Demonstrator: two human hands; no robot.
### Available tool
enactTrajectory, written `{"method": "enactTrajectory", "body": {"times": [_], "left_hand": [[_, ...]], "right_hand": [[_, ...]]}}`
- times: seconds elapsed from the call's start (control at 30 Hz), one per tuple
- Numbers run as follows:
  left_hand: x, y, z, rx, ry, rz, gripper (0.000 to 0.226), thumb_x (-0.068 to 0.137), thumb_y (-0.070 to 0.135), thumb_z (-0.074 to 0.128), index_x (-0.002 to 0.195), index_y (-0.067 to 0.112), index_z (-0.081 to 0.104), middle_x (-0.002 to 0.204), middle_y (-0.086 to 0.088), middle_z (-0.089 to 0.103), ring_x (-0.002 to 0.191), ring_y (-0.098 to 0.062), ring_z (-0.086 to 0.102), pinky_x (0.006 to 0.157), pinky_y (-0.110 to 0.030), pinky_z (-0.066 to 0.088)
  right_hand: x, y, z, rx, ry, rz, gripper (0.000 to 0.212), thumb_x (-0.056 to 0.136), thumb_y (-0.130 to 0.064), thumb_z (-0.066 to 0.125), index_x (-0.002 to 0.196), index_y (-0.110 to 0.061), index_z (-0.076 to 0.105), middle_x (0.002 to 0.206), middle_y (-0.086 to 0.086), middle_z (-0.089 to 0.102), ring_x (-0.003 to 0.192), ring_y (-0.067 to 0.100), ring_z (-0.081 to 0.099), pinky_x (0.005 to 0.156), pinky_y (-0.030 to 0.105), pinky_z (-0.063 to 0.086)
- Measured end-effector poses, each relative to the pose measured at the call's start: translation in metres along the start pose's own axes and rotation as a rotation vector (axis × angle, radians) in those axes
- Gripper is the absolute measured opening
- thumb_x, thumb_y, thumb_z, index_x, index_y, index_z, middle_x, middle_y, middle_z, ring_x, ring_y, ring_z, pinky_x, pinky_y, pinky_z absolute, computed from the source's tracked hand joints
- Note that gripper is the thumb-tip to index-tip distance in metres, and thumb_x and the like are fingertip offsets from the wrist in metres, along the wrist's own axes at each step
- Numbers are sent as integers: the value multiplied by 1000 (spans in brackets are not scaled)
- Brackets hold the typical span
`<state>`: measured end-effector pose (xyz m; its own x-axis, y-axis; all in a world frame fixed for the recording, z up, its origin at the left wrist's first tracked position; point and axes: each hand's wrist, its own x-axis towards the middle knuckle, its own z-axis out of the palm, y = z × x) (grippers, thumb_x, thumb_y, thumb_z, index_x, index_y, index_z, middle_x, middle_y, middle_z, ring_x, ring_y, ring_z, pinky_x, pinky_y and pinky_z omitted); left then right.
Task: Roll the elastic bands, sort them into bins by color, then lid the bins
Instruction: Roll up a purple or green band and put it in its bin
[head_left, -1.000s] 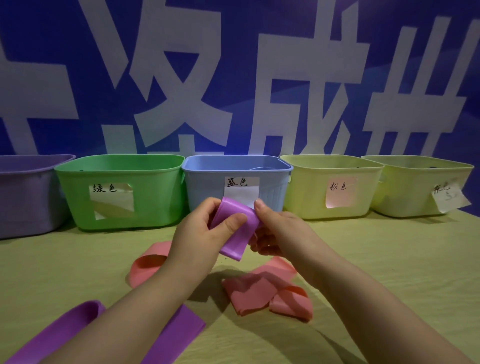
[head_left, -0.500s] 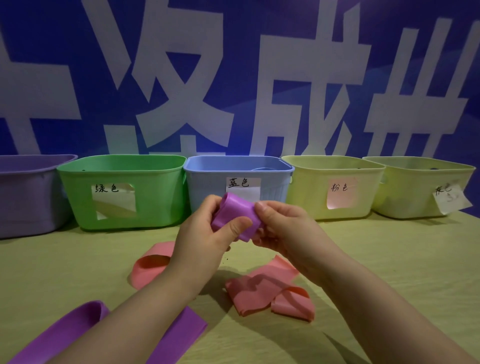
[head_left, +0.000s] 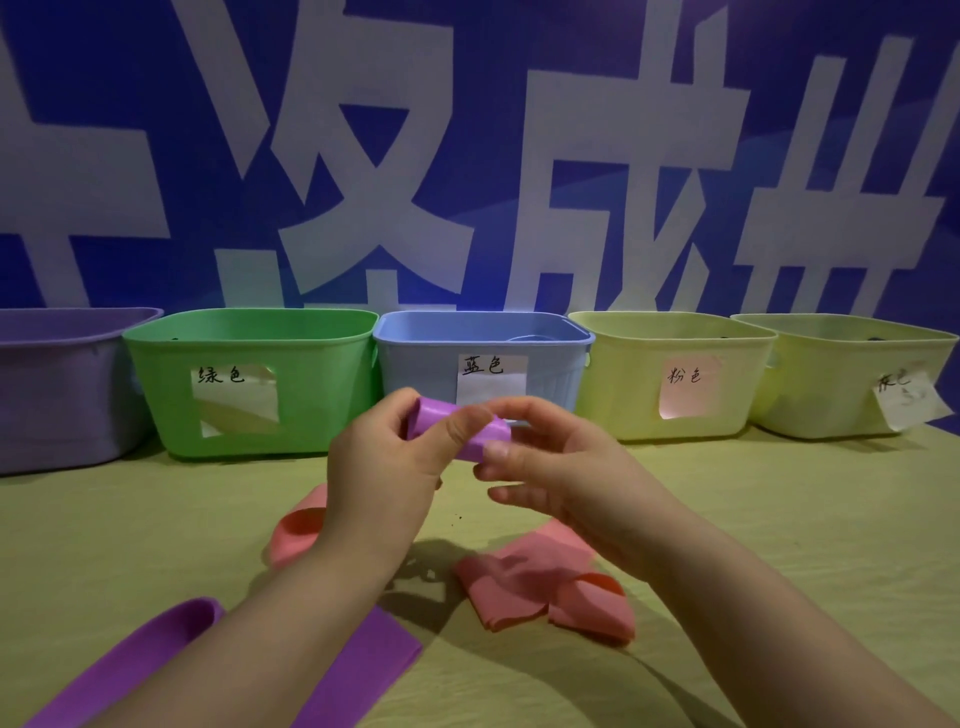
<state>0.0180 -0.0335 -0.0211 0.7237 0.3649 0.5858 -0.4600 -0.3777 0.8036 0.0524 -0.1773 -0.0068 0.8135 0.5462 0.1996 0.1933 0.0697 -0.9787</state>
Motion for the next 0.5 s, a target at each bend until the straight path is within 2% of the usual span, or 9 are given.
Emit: {"method": "enactTrajectory", "body": {"times": [0.13, 0.23, 0.3, 0.37, 0.43, 0.5], "left_hand": [[-2, 0, 1, -13, -10, -14, 76, 57, 75, 62, 67, 0, 48, 52, -8, 41, 50, -19, 38, 50, -36, 34], [-1, 10, -2, -32, -51, -11, 70, 55, 69, 58, 72, 1, 53, 55, -7, 52, 49, -18, 49, 50, -34, 39], [5, 19, -7, 17, -106, 14, 62, 58, 70, 60, 81, 12, 59, 69, -6, 64, 62, -22, 60, 57, -40, 49], [13, 27, -18, 52, -149, 42, 55, 65, 69, 64, 91, 22, 57, 81, -1, 67, 76, -21, 64, 70, -46, 53], [21, 33, -37, 62, -162, 60, 45, 69, 60, 64, 97, 27, 54, 88, 2, 66, 82, -19, 64, 75, -46, 54], [30, 39, -64, 41, -158, 63, 26, 74, 40, 66, 95, 30, 55, 91, 4, 66, 84, -16, 64, 74, -42, 54]], "right_hand": [[-1, 3, 6, -56, 47, -62, 20, 81, -8, 66, 101, -13, 63, 76, -3, 66, 71, 8, 61, 77, 27, 53], [2, 0, 9, -40, 94, -101, 17, 83, -5, 63, 99, -12, 64, 75, -1, 65, 66, 5, 59, 77, 27, 52], [6, -8, 12, -23, 116, -138, 16, 84, -8, 61, 100, -13, 64, 76, -2, 66, 67, 5, 60, 74, 27, 52], [12, -19, 19, -29, 132, -169, 16, 86, -10, 59, 101, -13, 64, 78, -1, 65, 68, 6, 60, 74, 26, 51], [20, -32, 32, -24, 134, -205, 13, 88, -10, 57, 97, -15, 65, 77, 0, 64, 68, 8, 58, 74, 25, 52], [29, -42, 54, -19, 115, -232, 13, 89, -9, 56, 94, -17, 64, 76, 0, 63, 67, 8, 57, 72, 23, 52]]}}
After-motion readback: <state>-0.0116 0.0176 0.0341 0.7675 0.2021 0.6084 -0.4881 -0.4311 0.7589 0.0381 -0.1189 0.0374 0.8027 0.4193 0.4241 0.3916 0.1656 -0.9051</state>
